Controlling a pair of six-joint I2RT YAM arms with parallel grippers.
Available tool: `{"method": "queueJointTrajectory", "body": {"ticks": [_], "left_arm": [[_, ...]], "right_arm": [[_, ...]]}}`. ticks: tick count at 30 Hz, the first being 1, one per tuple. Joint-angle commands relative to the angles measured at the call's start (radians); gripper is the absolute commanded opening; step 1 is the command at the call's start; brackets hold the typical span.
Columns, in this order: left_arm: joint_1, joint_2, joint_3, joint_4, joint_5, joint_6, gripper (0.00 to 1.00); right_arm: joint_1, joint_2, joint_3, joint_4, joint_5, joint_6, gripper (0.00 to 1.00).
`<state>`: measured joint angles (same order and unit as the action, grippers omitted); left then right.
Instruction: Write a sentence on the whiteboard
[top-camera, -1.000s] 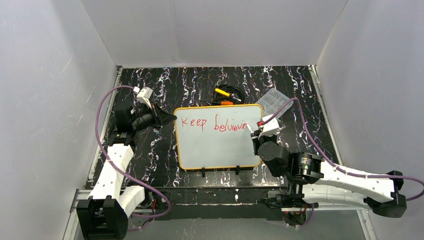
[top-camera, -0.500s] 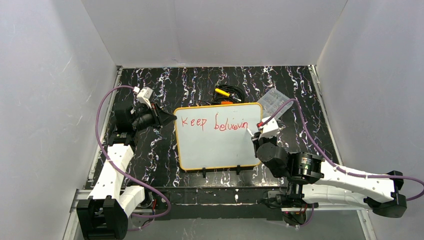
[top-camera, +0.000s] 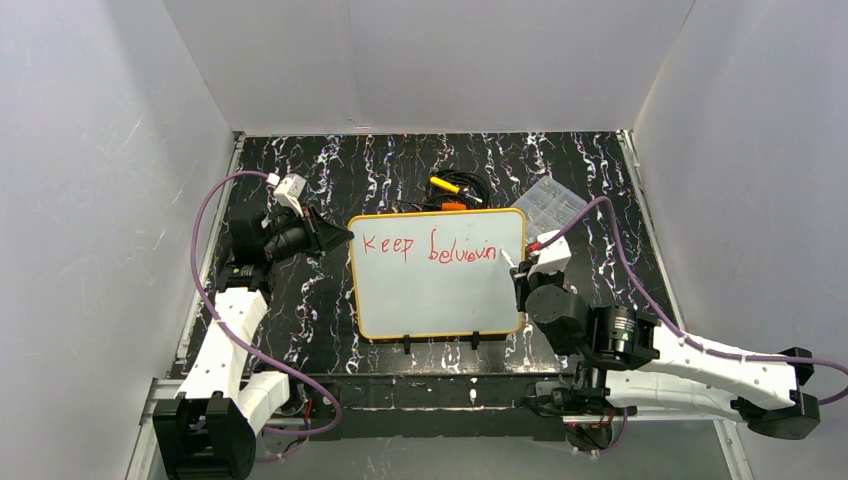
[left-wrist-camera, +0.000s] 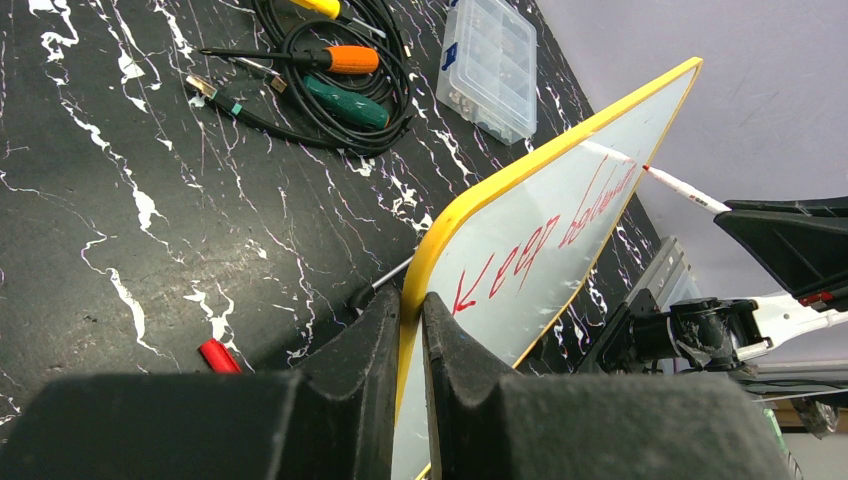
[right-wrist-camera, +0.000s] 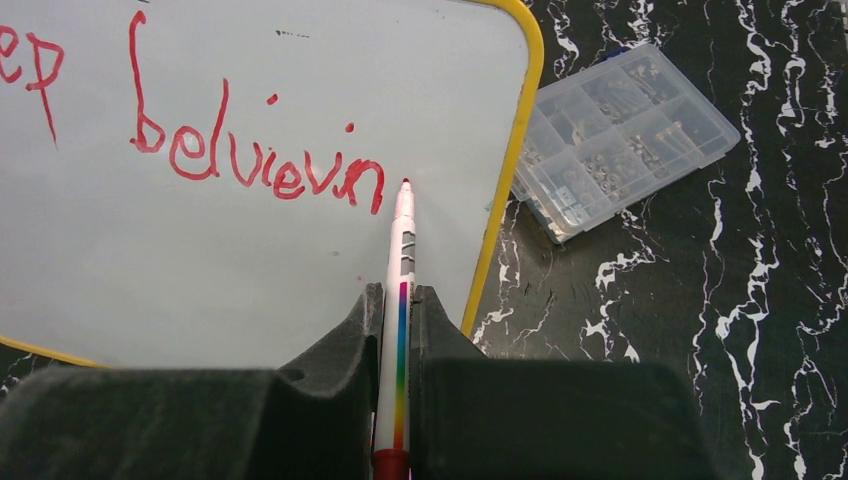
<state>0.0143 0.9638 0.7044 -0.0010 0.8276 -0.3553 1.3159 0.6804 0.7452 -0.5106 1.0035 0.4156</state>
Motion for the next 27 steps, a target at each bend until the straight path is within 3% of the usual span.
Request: {"method": "queueJointTrajectory", "body": {"ticks": [1, 14, 27], "left_arm": [[-0.016, -0.013, 0.021, -0.030, 0.035, 0.007, 0.00], [-0.016, -0.011, 0.020, -0.030, 0.033, 0.009, 0.00], [-0.016, -0.013, 0.020, -0.031, 0.034, 0.007, 0.00]], "right_arm": [[-0.003, 0.030, 0.043, 0.012, 0.068, 0.012, 0.01], [-0.003, 0.045, 0.029, 0.109, 0.048, -0.079, 0.01], [-0.003, 0.041, 0.028, -0.026, -0.004, 0.034, 0.01]]}}
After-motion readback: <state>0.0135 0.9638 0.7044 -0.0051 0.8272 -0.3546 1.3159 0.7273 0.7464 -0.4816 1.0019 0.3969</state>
